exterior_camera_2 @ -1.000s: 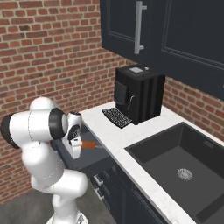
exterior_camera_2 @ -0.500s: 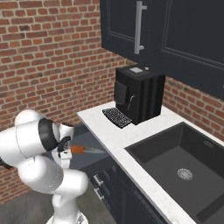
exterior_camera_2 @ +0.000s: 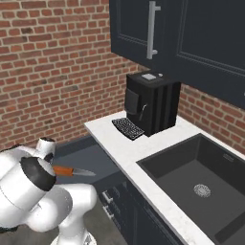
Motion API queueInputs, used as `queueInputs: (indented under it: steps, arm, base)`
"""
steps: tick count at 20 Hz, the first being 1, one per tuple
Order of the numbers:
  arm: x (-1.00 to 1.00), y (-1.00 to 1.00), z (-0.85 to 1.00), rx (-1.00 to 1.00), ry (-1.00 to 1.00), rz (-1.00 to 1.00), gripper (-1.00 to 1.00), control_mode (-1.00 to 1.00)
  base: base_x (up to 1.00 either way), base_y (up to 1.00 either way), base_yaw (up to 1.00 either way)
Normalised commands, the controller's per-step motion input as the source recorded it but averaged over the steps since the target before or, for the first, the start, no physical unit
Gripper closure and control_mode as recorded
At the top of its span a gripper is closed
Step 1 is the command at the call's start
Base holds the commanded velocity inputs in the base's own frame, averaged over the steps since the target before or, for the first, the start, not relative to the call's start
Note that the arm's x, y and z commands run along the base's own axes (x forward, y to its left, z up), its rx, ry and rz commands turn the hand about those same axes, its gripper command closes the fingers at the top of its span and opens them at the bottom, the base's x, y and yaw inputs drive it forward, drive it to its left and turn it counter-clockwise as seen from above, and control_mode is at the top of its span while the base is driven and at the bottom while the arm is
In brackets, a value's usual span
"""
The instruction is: Pick up the knife from the drawer and place it on the cutting board. Then place the meat from the plate to the cutting board.
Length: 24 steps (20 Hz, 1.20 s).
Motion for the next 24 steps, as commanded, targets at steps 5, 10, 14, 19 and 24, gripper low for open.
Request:
queueInputs:
  steps: [5, 10, 14, 19, 24]
  arm:
    - [-0.02, 0.94, 0.6, 0.0, 0.0, 0.0, -1.0, -1.0]
    - [0.23, 0.33, 0.81, 0.0, 0.01, 0.0, -1.0, -1.0]
    - [0.93, -0.1, 0.42, 0.0, 0.1, 0.0, -1.0, -1.0]
    - [1.0, -0.22, 0.34, 0.0, 0.08, 0.01, -1.0, -1.0]
    - [0.98, -0.14, 0.12, 0.0, 0.03, 0.19, -1.0, -1.0]
  base:
    - [0.0, 0.0, 0.0]
    - [0.0, 0.0, 0.0]
    - [0.0, 0.0, 0.0]
    - [0.0, 0.0, 0.0]
    - [0.0, 0.0, 0.0]
